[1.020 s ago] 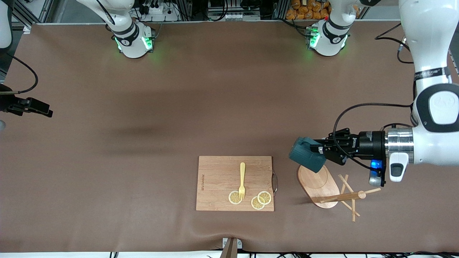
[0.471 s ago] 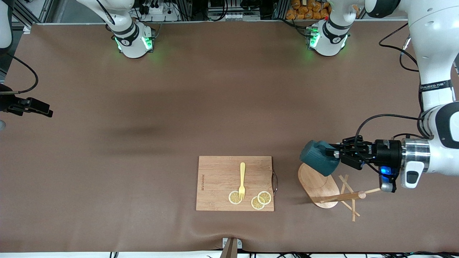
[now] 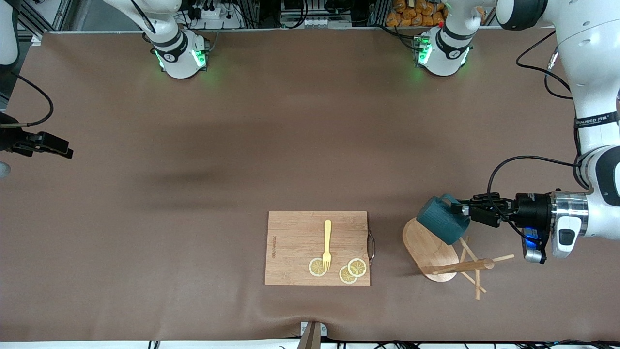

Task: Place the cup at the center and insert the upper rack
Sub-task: 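Hang the teal mug's handle onto a wooden stand peg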

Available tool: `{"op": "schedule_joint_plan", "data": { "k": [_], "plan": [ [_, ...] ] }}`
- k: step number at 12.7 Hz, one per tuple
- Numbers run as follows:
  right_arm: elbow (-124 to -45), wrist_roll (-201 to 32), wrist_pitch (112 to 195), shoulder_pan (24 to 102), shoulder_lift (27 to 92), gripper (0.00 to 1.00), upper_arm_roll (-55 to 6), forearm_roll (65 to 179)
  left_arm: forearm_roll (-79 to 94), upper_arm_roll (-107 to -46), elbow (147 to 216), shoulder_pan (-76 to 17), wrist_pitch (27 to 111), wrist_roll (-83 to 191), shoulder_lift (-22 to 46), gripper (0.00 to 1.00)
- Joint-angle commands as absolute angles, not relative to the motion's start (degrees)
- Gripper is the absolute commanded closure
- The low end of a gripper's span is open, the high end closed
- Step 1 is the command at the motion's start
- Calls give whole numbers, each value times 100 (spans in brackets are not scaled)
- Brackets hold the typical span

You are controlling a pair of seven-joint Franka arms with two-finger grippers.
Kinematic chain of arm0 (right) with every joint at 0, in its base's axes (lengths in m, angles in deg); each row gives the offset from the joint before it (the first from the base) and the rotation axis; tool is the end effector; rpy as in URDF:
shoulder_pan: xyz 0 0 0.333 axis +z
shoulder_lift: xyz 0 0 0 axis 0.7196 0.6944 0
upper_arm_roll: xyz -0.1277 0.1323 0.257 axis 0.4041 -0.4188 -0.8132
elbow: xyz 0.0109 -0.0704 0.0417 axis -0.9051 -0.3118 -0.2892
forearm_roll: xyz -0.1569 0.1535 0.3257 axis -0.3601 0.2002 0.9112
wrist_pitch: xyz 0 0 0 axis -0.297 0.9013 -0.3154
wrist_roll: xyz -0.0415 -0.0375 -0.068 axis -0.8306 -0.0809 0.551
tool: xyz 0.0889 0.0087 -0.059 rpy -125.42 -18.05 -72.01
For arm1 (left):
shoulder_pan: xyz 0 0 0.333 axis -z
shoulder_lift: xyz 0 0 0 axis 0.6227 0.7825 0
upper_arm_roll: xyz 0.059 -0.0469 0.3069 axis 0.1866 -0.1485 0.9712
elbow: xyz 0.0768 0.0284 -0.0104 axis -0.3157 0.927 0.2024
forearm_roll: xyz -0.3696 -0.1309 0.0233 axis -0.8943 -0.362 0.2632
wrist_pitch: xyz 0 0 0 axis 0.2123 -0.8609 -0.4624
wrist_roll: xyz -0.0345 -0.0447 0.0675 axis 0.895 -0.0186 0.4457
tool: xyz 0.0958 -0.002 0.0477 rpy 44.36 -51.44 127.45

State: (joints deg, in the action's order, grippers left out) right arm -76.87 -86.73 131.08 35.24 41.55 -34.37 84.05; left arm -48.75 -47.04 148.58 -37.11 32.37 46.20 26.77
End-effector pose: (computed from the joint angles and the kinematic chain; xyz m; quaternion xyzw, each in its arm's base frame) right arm 0.5823 -0.0680 0.5623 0.9990 -0.0282 -0.0355 0.0054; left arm 0.7175 -0.0324 0.4073 0.8285 0.1981 -0.2236 0.4736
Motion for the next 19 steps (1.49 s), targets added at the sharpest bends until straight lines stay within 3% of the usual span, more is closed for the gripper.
{"op": "schedule_joint_plan", "data": {
  "k": [1,19],
  "plan": [
    [-7716,-8687,13057,3504,4086,0,-3463,8397,-4807,-4621,14781,-3728,3166,5214,2751,100],
    [-7707,-9082,13004,4031,3972,0,-3067,8397,-6643,-4603,15176,-4133,3175,5294,3129,100]
  ]
}}
